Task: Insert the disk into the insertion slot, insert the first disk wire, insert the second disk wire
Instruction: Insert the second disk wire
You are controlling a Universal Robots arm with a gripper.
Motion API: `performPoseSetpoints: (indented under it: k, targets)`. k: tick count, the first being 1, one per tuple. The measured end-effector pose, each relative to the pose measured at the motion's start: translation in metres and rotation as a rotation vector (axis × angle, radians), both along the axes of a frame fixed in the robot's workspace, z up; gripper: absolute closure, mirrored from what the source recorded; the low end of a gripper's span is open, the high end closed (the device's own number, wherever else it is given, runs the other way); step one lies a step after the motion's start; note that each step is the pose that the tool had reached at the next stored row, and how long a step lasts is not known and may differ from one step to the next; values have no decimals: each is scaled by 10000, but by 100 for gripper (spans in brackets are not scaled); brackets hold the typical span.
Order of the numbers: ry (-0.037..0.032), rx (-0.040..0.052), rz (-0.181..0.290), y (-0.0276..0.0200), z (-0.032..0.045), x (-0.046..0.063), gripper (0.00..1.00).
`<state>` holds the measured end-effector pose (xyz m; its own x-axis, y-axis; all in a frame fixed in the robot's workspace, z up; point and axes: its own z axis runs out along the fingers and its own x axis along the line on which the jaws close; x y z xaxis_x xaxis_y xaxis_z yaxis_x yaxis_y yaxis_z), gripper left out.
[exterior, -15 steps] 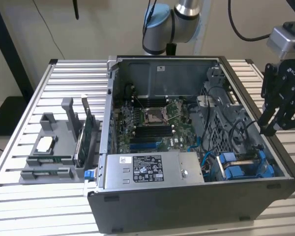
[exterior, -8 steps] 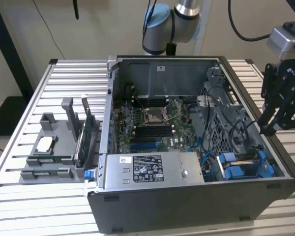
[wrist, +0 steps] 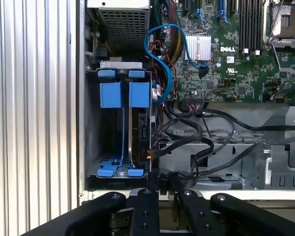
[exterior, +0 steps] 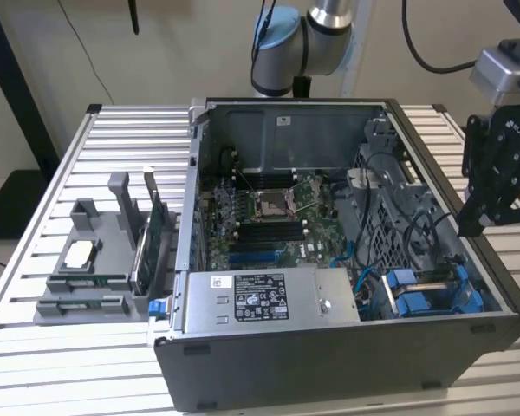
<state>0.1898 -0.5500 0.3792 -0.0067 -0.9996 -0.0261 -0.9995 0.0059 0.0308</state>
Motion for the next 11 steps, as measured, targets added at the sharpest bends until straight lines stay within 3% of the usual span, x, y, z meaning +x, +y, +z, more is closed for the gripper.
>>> performPoseSetpoints:
  k: [11]
  targets:
    - [0, 0, 0, 0, -4, 0, 84]
